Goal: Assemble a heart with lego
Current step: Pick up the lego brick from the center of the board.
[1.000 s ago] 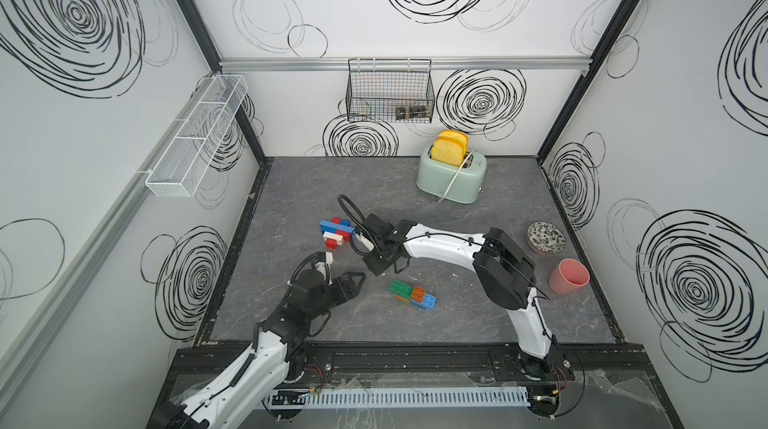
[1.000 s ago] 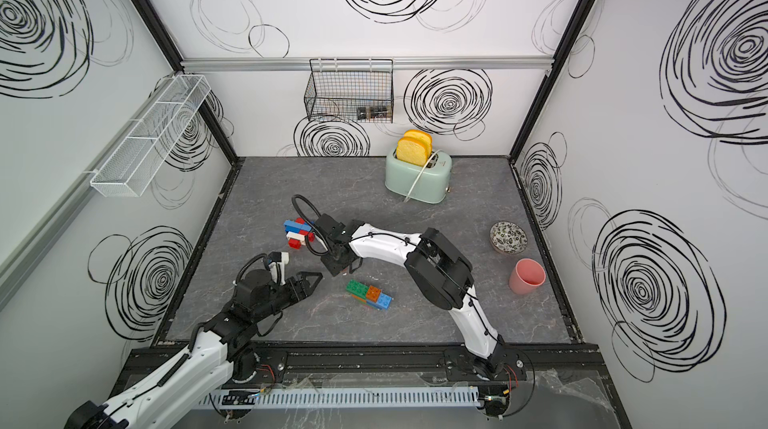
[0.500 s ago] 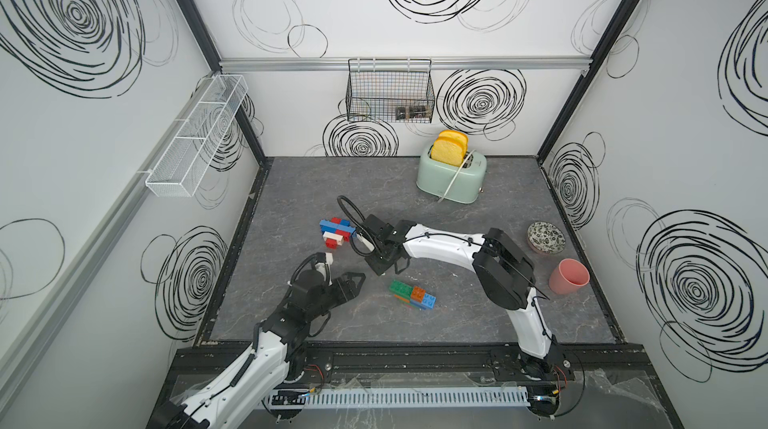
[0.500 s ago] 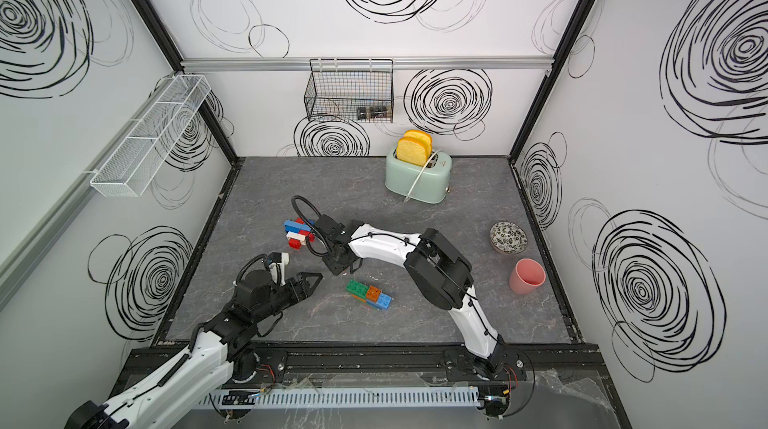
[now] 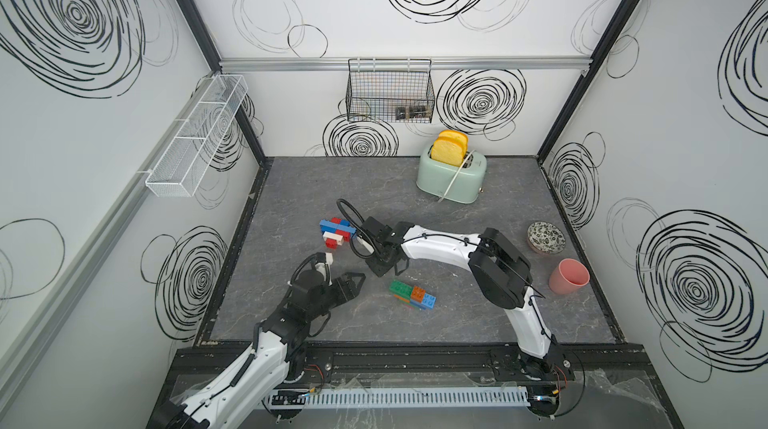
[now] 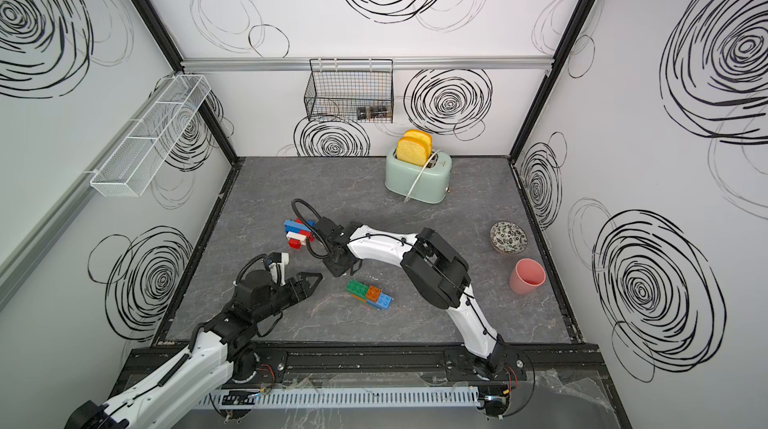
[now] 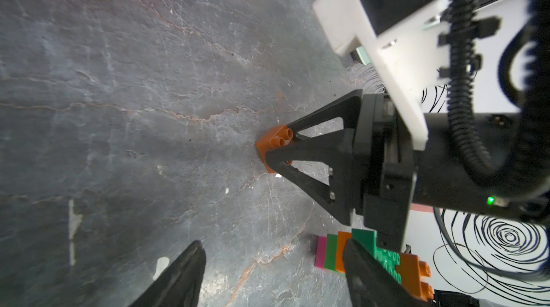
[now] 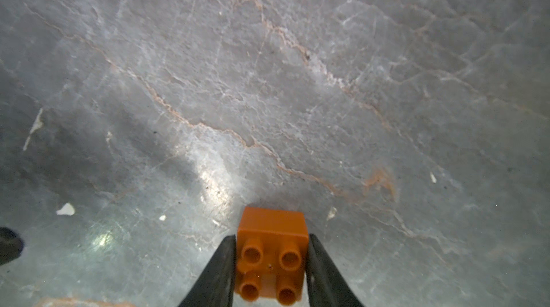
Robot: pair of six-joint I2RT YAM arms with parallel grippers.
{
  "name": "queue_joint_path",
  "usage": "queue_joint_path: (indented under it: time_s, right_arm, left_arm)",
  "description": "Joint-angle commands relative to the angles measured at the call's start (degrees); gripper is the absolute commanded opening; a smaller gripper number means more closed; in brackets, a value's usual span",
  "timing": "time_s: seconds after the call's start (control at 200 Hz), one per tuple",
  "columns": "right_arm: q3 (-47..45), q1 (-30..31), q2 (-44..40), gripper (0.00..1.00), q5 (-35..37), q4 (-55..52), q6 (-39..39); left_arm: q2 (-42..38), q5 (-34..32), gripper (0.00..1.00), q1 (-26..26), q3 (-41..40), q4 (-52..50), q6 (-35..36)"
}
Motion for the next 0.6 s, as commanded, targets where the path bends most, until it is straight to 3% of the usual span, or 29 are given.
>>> queue_joint_path:
  time_s: [0.0, 0.27, 0.595]
  right_arm:
    - [1.01, 0.28, 1.25, 0.4, 0.28, -1.91, -0.06]
    - [1.53, 0.36, -0.02, 0.33, 0.27, -2.18, -2.07]
    - [0.55, 0.28, -11.81, 0.29, -0.61, -2.26, -8.91]
  left_arm:
    - [-0.19, -0.1, 0.77, 0.39, -0.83, 2.79, -0.27]
    - [-0.28, 0.25, 0.78, 0.4, -1.09, 3.43, -0.27]
    - [0.47, 1.08, 0.78, 0.65, -1.09, 4.43, -0.49]
